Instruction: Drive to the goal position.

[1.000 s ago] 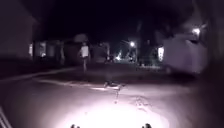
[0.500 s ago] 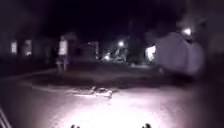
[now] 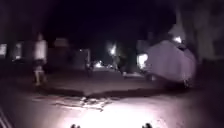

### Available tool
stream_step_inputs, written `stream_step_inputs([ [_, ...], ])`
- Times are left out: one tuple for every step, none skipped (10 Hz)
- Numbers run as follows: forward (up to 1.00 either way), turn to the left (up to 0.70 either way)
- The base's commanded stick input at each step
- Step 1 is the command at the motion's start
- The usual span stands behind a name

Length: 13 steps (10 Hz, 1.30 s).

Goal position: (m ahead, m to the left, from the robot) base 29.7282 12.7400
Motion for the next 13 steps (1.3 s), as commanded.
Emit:
stream_step_inputs([
  [0.85,0.0],
  [0.85,0.0],
  [0.85,0.0],
  [0.85,0.0],
  [0.85,0.0],
  [0.85,0.0],
  [0.85,0.0],
  [0.85,0.0],
  [0.85,0.0],
  [0.85,0.0],
  [0.85,0.0],
  [0.85,0.0],
  [0.85,0.0],
])
